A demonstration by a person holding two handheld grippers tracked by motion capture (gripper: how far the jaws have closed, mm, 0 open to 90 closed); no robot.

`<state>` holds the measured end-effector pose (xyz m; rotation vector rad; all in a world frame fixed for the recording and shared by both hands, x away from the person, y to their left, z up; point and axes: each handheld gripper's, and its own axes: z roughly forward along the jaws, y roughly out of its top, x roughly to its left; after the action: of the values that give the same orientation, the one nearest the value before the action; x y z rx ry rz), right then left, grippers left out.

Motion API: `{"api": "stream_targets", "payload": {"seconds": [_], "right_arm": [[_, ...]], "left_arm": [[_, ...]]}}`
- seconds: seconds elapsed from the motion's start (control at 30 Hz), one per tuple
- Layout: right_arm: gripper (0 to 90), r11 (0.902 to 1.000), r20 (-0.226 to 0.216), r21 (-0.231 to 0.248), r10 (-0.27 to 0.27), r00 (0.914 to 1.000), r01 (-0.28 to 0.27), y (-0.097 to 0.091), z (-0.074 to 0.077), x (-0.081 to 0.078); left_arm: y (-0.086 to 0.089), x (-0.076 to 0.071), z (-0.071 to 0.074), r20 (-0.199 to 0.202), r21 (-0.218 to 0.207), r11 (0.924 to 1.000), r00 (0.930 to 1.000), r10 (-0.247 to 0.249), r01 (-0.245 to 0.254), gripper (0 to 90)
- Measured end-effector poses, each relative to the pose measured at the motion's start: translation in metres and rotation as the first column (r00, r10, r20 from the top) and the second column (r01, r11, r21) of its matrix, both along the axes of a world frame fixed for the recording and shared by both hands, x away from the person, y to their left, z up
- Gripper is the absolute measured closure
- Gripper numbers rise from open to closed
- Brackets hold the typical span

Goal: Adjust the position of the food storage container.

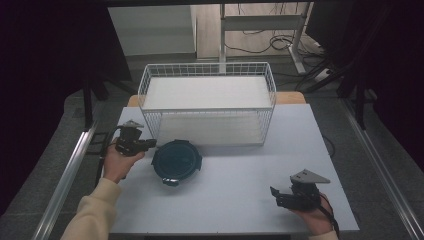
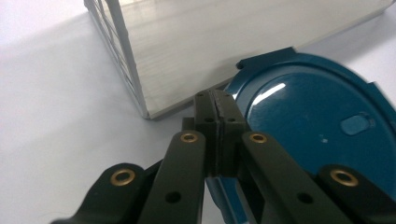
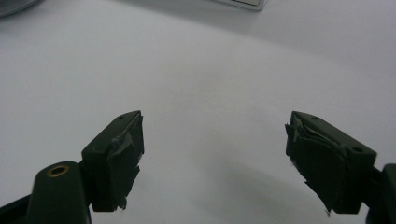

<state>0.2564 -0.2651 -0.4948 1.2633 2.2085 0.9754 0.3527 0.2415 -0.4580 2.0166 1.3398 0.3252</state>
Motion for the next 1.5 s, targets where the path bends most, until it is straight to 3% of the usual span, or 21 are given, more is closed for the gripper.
{"api": "stream_targets", "payload": {"seconds": [0.33,0.5,0.87,0.97,1.27,1.5], "right_arm": [[18.4,0.9999,0.009,-0.005,0.013,0.9999,-0.013,0.0,-0.001,0.0],[18.4,0.9998,0.01,-0.009,0.015,0.9998,-0.015,0.001,-0.001,0.0],[18.3,0.9998,0.007,-0.006,0.017,0.9998,-0.017,0.001,-0.001,0.0],[18.2,0.9995,0.005,0.018,0.027,0.9996,-0.027,0.002,0.0,-0.001],[18.2,0.9998,0.002,0.006,0.021,0.9998,-0.021,0.002,-0.001,0.0],[18.2,0.9998,0.001,0.0,0.02,0.9998,-0.02,0.002,-0.001,0.0]], "left_arm": [[-0.008,0.015,-0.016,-0.043,0.059,0.9974,0.9983,-0.04,0.043,89.5],[-0.007,0.02,-0.021,-0.077,0.056,0.9961,0.995,-0.064,0.068,89.6],[-0.013,0.027,-0.023,-0.071,0.073,0.9944,0.9949,-0.071,0.076,90.0],[-0.016,0.027,-0.023,-0.064,0.074,0.9944,0.9954,-0.071,0.076,90.0],[-0.028,0.019,-0.022,-0.059,0.088,0.9903,0.993,-0.102,0.107,90.0],[-0.042,0.008,-0.019,-0.076,0.109,0.983,0.9873,-0.14,0.147,90.0]]}}
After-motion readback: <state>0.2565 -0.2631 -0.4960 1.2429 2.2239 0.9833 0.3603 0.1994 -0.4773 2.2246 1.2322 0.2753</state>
